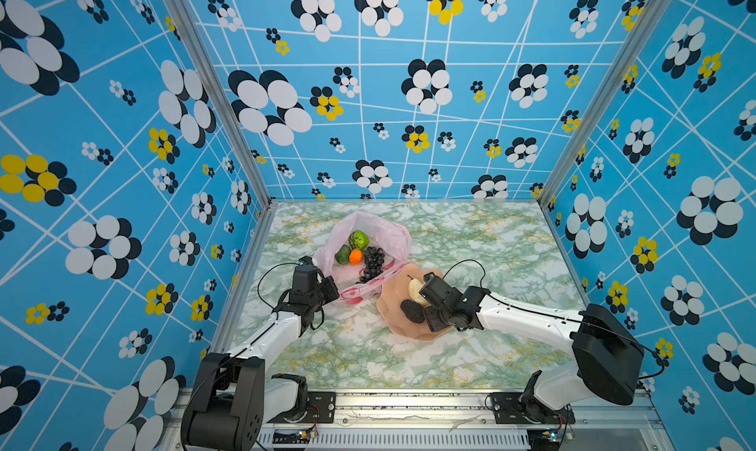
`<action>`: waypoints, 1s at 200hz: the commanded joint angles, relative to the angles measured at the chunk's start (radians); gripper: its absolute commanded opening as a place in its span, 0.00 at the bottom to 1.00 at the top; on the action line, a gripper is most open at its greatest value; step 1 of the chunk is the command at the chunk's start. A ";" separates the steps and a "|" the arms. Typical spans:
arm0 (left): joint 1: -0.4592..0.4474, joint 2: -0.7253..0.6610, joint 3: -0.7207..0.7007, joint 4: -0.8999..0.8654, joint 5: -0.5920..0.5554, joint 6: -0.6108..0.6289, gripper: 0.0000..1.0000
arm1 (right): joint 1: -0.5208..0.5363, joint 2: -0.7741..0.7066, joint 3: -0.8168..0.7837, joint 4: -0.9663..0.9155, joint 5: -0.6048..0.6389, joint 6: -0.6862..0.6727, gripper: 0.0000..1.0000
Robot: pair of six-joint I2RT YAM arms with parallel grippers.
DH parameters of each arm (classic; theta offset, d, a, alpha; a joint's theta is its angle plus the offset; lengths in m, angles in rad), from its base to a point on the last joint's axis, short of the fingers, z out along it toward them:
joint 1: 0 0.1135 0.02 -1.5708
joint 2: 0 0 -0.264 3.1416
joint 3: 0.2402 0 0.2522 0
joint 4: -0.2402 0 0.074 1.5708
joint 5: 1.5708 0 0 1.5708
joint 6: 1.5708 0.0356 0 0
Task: Take fruits out of the plastic bag
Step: Place the fruit on the plate.
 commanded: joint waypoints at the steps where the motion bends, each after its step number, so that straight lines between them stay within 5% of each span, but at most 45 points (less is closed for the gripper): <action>1: 0.006 0.001 -0.012 0.007 0.008 0.016 0.00 | -0.005 0.004 0.034 -0.010 0.023 -0.007 0.76; 49: 0.006 -0.001 -0.011 0.006 0.012 0.017 0.00 | -0.004 -0.025 0.049 -0.038 0.030 -0.013 0.87; 200: 0.006 -0.007 -0.011 0.000 0.014 0.019 0.00 | -0.005 -0.141 0.163 -0.110 0.049 -0.038 0.95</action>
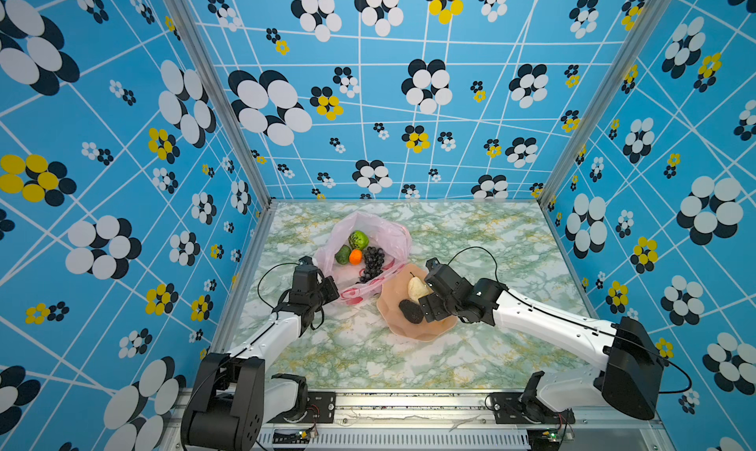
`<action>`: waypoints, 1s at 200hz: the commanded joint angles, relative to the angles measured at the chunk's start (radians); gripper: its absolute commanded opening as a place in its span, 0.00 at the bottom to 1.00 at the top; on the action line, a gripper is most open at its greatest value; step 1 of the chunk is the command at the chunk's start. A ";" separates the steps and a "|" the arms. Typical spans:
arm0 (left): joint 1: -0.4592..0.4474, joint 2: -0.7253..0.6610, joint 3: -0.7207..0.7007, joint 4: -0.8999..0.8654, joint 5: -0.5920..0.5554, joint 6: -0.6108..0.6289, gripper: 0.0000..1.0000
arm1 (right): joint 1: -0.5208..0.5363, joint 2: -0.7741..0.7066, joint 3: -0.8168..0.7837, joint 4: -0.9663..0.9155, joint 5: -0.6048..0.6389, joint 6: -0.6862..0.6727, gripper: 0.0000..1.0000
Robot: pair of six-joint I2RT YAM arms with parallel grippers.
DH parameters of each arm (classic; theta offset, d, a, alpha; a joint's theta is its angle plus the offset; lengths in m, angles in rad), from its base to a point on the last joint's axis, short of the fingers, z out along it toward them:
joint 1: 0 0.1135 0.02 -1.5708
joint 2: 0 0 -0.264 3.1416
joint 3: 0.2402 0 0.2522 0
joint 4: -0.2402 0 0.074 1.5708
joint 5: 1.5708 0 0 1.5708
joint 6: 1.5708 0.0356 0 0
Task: Take fruits out of the plastic bag
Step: Place the fruit on the plate, then pick up the fruit from the plastic bag.
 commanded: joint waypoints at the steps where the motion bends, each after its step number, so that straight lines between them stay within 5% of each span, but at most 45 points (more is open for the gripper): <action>1: 0.006 -0.007 -0.010 0.001 0.014 0.020 0.00 | -0.004 -0.023 0.049 -0.031 0.015 -0.017 0.95; 79: 0.005 -0.002 -0.007 -0.002 0.026 0.015 0.00 | -0.004 0.071 0.205 0.058 -0.034 -0.062 0.92; 200: -0.002 -0.004 0.000 -0.010 0.024 0.018 0.00 | -0.029 0.565 0.685 0.178 -0.192 -0.111 0.86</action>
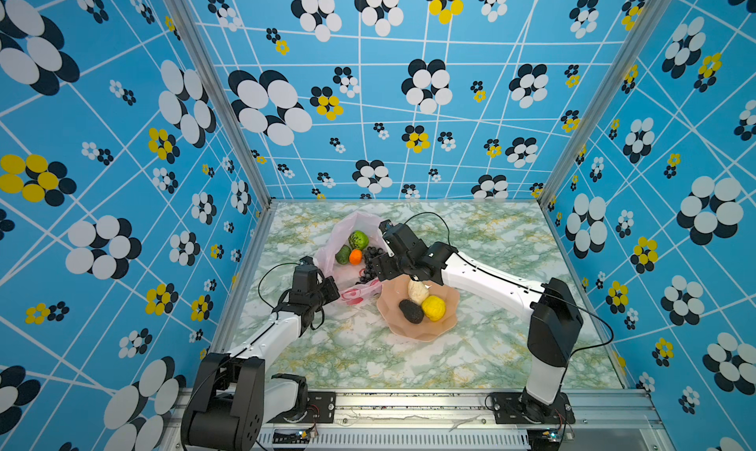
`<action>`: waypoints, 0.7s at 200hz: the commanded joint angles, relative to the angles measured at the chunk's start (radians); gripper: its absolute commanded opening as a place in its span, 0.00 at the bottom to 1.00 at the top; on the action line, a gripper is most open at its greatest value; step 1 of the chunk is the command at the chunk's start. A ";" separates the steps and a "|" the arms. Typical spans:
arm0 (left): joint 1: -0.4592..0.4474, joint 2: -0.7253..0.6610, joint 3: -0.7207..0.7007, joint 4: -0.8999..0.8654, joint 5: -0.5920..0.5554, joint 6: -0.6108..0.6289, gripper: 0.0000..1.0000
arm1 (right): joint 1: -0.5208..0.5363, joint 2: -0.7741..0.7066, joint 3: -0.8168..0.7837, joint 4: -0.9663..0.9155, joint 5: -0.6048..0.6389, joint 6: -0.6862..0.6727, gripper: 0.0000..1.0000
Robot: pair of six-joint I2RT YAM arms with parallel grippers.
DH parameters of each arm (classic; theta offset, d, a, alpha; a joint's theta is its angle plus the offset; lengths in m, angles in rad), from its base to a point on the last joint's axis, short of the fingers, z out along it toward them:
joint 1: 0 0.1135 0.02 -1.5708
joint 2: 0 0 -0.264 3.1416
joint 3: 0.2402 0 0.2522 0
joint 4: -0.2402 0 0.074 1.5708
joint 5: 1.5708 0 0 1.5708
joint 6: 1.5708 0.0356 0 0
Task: Take fruits out of the plastic bag
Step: Pick up the fruit from the plastic bag.
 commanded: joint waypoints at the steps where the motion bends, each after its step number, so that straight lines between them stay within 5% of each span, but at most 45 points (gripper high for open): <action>1: -0.002 -0.004 0.001 -0.009 0.006 0.018 0.00 | -0.014 0.062 0.078 0.038 -0.050 -0.020 0.86; 85: -0.008 -0.006 -0.007 0.014 0.008 0.018 0.00 | -0.027 0.304 0.286 0.073 -0.189 -0.012 0.75; 140: -0.015 -0.002 -0.009 0.030 0.007 0.020 0.00 | -0.026 0.443 0.429 0.053 -0.146 -0.012 0.71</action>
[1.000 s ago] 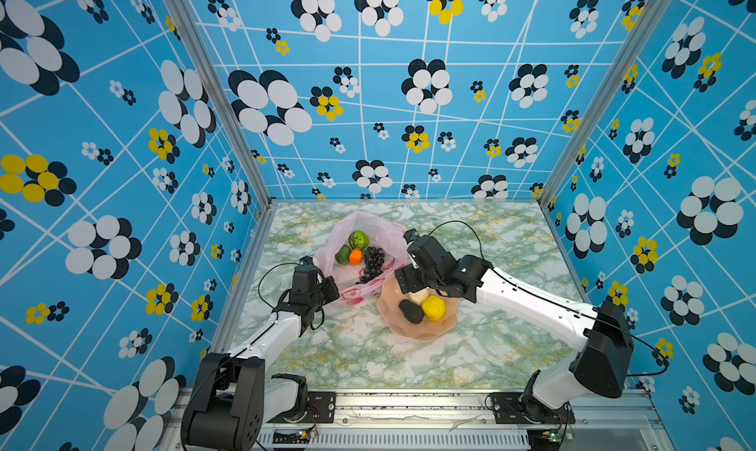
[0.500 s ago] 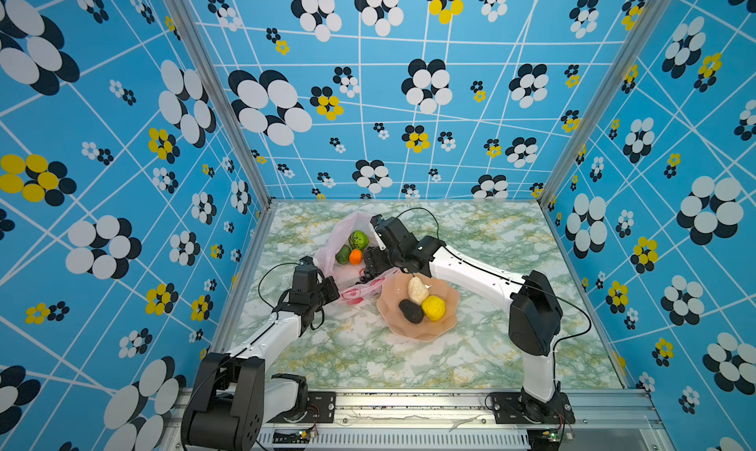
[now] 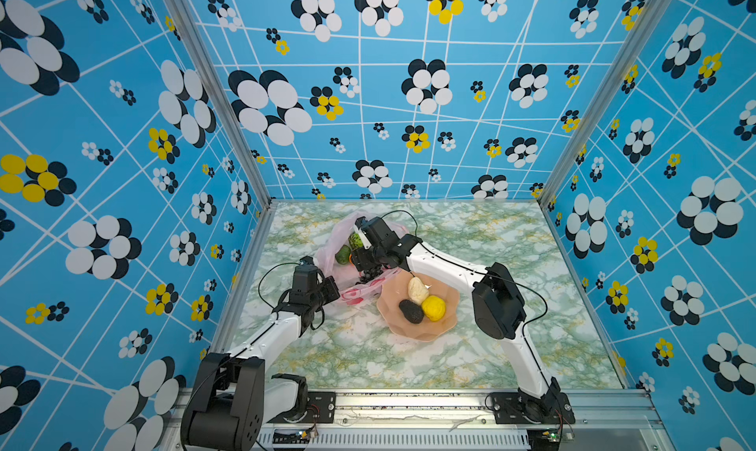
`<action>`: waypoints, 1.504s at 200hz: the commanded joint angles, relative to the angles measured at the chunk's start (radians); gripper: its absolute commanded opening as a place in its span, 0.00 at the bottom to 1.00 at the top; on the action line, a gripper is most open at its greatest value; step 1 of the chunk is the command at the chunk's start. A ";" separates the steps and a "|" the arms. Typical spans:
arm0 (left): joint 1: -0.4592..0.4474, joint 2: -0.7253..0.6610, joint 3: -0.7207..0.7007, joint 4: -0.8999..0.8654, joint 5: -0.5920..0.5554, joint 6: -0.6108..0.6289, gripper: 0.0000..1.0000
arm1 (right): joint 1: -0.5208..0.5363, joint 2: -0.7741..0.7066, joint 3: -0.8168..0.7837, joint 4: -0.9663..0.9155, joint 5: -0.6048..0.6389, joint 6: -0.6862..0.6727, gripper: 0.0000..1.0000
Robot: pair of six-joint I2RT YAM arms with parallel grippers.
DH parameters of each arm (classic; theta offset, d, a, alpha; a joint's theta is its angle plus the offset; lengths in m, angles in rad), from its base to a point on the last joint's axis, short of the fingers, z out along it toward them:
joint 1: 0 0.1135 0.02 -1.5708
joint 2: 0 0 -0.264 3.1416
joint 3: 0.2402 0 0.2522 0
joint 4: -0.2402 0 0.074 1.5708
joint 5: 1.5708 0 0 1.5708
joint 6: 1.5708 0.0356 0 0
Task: Take fruits out of the plastic bag
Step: Pick up the fruit from the plastic bag.
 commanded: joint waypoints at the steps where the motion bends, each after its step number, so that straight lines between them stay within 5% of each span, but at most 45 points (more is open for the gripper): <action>1: -0.008 -0.002 -0.010 0.023 0.006 0.019 0.00 | 0.001 0.051 0.071 -0.006 0.011 0.001 0.71; 131: -0.015 -0.005 -0.015 0.041 0.000 0.023 0.00 | -0.041 0.426 0.608 -0.123 0.206 -0.106 0.72; 301: -0.034 -0.096 -0.052 0.071 -0.012 0.029 0.00 | -0.089 0.553 0.764 -0.230 0.051 0.064 0.63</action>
